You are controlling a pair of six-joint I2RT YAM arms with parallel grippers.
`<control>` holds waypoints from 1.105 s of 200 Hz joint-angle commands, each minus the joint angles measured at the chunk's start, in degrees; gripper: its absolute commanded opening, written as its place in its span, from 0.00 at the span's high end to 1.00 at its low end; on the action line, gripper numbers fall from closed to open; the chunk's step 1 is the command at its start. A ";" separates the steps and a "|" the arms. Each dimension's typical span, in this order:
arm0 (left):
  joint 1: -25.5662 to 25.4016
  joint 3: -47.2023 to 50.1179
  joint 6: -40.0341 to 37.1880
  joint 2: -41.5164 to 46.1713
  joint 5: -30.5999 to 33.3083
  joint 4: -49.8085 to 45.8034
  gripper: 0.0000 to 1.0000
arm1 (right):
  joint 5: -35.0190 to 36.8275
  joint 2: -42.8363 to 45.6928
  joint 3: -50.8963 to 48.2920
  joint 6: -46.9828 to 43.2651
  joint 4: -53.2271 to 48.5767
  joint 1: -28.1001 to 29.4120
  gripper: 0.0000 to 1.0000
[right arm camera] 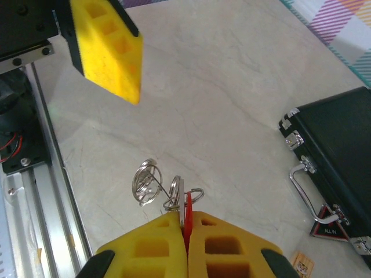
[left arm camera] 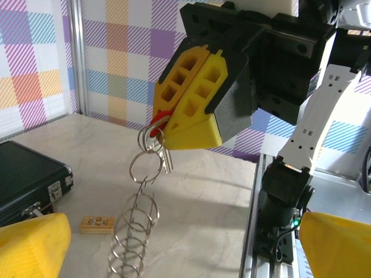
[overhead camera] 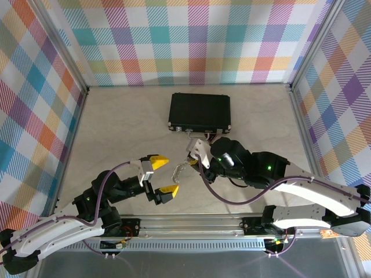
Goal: Put the keys on the keyring
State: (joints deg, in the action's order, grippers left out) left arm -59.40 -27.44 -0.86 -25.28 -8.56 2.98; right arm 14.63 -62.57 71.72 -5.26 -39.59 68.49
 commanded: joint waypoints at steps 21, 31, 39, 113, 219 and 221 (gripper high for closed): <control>-0.11 0.20 0.91 2.76 9.12 -3.38 0.00 | 1.95 -2.22 3.34 4.83 0.33 -3.04 1.00; -0.16 0.20 0.95 3.52 12.03 -4.54 0.00 | 0.59 -2.71 3.31 6.10 0.41 -4.68 1.00; -0.11 0.24 0.97 4.20 13.85 -5.32 0.00 | -0.83 -2.98 3.02 7.13 0.72 -6.18 1.00; -0.13 0.45 1.25 8.75 16.26 -9.02 0.00 | -5.85 -6.43 -1.05 11.81 8.64 -13.15 1.00; -0.13 1.51 2.26 12.33 16.66 -10.92 0.00 | -11.91 -16.00 -2.82 14.74 19.19 -16.63 1.00; -0.11 1.51 2.27 12.39 16.78 -10.90 0.00 | -11.98 -16.18 -2.82 14.79 19.33 -16.59 1.00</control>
State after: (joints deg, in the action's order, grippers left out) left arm -59.40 -26.85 0.62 -14.15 7.20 -7.46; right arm 5.43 -77.28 68.77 7.68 -26.09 52.42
